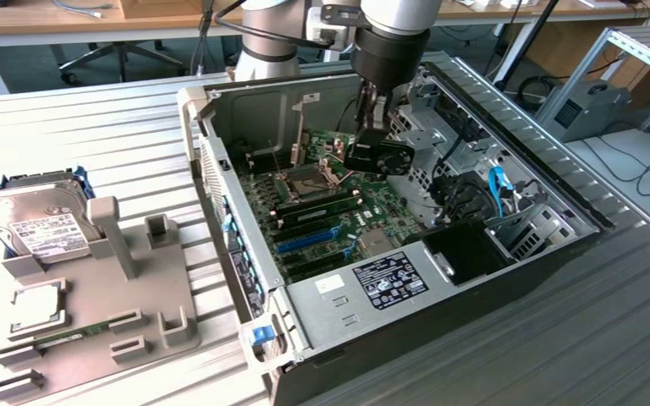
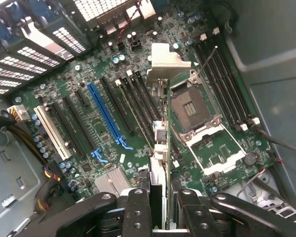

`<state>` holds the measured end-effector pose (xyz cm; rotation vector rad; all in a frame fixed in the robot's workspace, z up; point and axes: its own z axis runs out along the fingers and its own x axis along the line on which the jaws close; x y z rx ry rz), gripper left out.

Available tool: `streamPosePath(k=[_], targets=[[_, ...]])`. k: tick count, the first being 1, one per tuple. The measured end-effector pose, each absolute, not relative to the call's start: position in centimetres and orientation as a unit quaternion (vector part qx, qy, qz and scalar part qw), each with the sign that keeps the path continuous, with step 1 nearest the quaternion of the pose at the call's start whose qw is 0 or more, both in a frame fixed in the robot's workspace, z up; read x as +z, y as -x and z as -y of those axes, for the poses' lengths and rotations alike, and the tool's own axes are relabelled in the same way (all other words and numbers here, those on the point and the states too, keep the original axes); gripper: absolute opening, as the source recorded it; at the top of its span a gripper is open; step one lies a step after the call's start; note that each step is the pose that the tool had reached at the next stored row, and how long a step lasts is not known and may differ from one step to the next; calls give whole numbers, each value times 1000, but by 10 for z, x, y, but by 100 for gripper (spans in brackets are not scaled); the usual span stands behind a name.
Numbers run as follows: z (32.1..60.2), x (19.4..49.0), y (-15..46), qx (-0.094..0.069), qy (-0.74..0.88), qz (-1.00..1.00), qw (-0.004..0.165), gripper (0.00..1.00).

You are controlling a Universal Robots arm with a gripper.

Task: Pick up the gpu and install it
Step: 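Insert the gpu into the slot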

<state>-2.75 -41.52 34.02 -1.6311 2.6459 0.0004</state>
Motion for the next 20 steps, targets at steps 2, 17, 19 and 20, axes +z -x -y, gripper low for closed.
streamPosePath(k=[2, 17, 19, 20], targets=[[415, 340, 27, 0, 529, -849, 17, 26], [415, 340, 27, 1, 559, -829, 17, 26], [415, 340, 27, 1, 562, -827, 17, 26], [415, 340, 27, 1, 564, -826, 17, 26]])
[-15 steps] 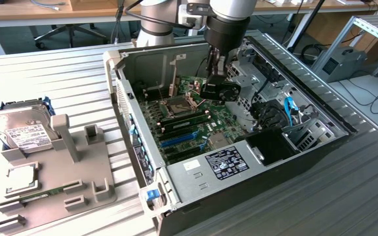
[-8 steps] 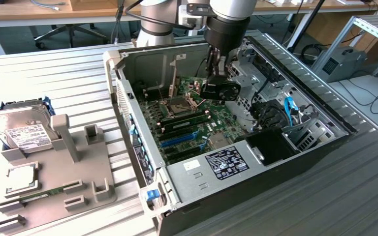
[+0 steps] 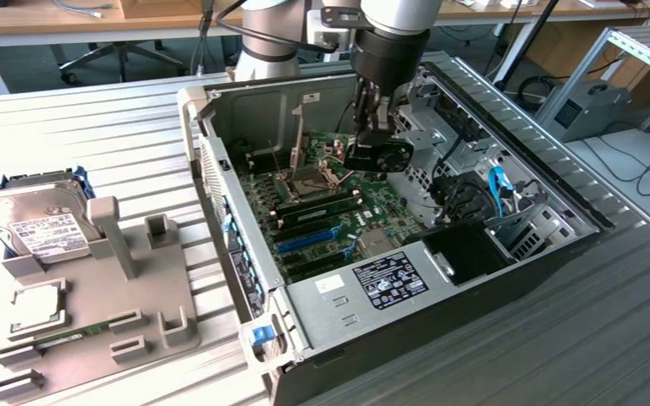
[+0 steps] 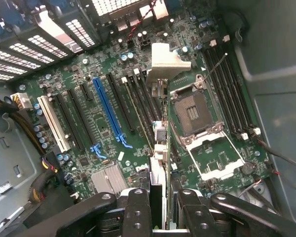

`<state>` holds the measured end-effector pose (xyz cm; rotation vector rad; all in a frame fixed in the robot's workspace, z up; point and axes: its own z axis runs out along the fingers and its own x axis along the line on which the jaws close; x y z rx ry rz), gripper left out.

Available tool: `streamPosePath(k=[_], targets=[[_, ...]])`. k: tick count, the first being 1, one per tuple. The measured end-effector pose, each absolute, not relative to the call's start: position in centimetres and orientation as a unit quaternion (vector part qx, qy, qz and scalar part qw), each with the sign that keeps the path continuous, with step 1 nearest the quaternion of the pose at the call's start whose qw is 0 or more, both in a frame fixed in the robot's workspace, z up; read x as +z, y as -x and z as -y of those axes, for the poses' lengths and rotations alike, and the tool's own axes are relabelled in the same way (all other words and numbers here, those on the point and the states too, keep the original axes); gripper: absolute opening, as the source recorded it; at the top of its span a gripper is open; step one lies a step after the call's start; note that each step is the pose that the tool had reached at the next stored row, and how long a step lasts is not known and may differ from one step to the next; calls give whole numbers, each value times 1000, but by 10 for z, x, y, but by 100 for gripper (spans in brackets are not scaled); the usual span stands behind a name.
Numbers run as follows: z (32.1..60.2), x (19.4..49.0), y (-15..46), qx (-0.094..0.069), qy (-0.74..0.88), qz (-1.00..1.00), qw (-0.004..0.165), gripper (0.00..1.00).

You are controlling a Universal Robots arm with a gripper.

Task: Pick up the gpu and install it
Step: 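Insert the gpu into the slot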

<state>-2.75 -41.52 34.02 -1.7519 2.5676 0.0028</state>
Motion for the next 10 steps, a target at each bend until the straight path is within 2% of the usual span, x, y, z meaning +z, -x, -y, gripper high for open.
streamPosePath(k=[10], targets=[[415, 340, 28, 1, 579, -815, 17, 26]])
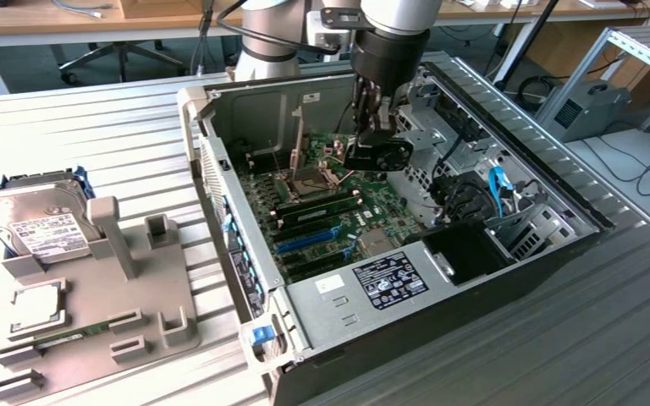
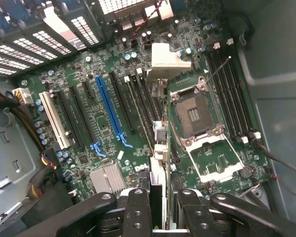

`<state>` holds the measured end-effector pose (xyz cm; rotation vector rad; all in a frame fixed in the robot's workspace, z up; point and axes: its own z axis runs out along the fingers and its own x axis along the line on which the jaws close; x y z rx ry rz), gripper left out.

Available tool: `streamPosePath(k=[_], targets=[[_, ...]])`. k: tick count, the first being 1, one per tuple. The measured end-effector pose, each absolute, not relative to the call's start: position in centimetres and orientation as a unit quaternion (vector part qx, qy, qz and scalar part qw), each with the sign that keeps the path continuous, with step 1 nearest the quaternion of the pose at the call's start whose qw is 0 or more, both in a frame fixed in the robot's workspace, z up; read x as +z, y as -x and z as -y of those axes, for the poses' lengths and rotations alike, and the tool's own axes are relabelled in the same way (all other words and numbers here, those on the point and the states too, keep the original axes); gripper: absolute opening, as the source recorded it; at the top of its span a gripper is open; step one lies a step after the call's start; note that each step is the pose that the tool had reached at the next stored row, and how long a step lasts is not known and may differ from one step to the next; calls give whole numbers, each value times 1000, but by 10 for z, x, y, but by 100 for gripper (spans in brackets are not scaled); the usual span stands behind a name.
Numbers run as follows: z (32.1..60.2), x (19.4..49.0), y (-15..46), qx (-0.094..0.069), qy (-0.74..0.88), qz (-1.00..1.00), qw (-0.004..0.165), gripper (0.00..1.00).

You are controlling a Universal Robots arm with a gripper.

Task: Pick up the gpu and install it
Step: 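Insert the gpu into the slot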

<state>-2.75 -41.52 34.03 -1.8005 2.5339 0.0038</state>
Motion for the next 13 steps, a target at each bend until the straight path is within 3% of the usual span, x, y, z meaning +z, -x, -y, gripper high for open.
streamPosePath(k=[13], targets=[[415, 340, 27, 2, 599, -801, 17, 26]])
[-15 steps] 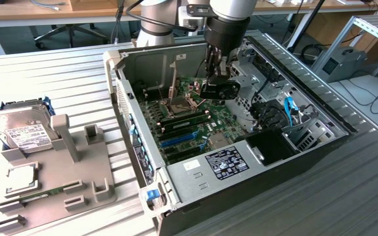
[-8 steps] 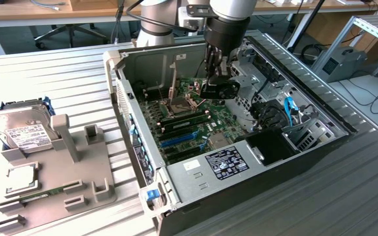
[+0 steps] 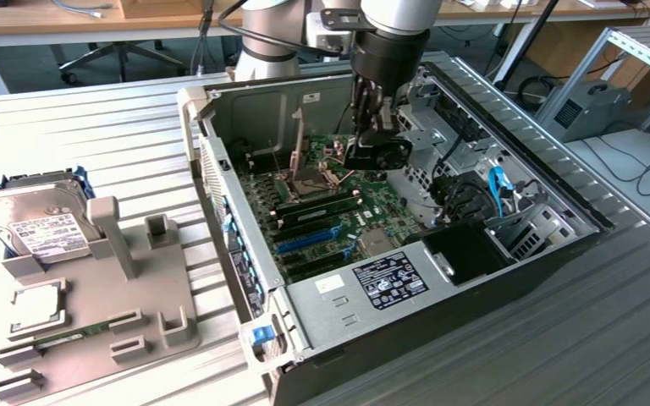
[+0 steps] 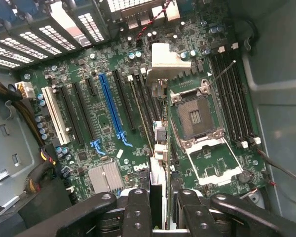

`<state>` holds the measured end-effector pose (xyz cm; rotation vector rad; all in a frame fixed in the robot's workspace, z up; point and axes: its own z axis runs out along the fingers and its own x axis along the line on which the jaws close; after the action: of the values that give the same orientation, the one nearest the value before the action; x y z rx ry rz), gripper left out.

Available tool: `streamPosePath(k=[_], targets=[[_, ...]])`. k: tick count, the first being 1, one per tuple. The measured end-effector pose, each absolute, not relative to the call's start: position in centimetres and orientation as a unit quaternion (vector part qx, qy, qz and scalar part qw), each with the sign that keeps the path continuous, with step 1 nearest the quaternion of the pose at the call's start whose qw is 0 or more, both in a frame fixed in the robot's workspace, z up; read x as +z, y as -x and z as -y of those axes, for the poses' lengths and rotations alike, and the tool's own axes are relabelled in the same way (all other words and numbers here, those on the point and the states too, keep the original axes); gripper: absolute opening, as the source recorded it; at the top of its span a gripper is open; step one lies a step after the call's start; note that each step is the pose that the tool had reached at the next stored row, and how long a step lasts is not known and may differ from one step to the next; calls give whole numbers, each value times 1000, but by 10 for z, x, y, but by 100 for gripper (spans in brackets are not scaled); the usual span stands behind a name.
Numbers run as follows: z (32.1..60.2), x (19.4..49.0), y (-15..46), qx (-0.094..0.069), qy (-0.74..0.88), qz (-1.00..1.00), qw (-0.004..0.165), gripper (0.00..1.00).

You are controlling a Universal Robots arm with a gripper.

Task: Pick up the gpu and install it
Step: 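Insert the gpu into the slot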

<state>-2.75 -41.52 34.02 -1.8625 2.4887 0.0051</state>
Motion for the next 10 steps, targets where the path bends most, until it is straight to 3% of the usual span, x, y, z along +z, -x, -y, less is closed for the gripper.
streamPosePath(k=[10], targets=[[415, 340, 28, 2, 614, -789, 17, 26]])
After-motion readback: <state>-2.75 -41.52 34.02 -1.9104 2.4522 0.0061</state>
